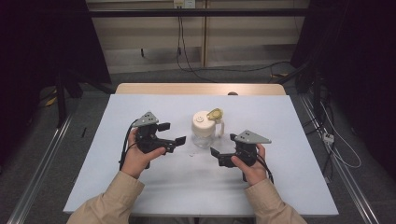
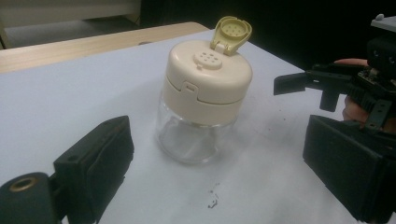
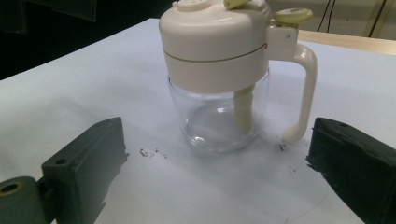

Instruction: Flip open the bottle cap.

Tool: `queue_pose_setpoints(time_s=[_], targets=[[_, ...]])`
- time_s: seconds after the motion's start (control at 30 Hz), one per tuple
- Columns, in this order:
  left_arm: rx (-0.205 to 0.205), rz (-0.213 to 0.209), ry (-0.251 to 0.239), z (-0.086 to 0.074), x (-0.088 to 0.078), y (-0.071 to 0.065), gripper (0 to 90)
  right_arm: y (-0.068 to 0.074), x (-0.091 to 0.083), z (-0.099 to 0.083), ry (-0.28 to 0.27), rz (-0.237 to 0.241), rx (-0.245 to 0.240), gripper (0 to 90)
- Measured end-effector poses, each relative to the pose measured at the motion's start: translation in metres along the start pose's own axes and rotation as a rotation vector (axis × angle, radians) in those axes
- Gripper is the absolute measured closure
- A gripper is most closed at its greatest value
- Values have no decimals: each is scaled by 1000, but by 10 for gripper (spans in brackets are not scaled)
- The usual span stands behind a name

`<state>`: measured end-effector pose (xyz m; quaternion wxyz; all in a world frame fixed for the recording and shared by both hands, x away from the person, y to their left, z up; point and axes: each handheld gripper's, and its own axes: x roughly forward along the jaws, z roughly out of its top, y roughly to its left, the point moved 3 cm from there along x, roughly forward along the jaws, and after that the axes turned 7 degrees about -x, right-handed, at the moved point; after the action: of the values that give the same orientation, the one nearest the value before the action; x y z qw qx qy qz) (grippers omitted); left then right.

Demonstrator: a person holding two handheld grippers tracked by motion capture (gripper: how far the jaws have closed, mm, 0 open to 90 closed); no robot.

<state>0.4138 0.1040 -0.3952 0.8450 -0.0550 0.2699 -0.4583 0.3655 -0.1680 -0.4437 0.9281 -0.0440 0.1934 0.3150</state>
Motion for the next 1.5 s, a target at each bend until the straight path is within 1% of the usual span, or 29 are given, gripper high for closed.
queue_pose_setpoints(time_s=[0.07, 0.13, 0.33, 0.43, 0.6, 0.7, 0.77, 0.9, 1.07, 1.13, 1.17, 1.37, 1.5], targets=[[-4, -3, -7, -2, -2, 1, 76, -1, -3, -2, -2, 2, -6, 36], [0, -3, 0, -5, -2, 2, 74, -2, -6, -3, -8, 8, -1, 36], [2, -6, 15, -14, -5, 5, 72, -3, -15, -8, -10, 14, -11, 36], [1, -11, 6, -16, -7, 6, 72, -4, -18, -9, -10, 13, -15, 36], [12, -8, 8, -20, -14, 9, 72, -5, -22, -13, -5, 16, -17, 36], [8, -7, 9, -24, -17, 11, 72, -6, -25, -16, -1, 19, -24, 35], [9, -4, 21, -27, -19, 13, 72, -6, -27, -17, -3, 20, -22, 36], [3, -7, 20, -32, -22, 15, 72, -7, -33, -18, -7, 22, -18, 35], [11, -13, 22, -38, -26, 16, 70, -10, -39, -22, -6, 15, -19, 35], [18, -7, 27, -40, -28, 17, 69, -12, -42, -23, -6, 10, -16, 35], [16, -10, 22, -40, -29, 17, 68, -13, -44, -24, -6, 9, -17, 36], [14, 1, 26, -45, -34, 20, 68, -17, -53, -29, -3, -2, -13, 36], [13, 5, 28, -49, -36, 22, 68, -18, -57, -33, 4, -2, -21, 35]])
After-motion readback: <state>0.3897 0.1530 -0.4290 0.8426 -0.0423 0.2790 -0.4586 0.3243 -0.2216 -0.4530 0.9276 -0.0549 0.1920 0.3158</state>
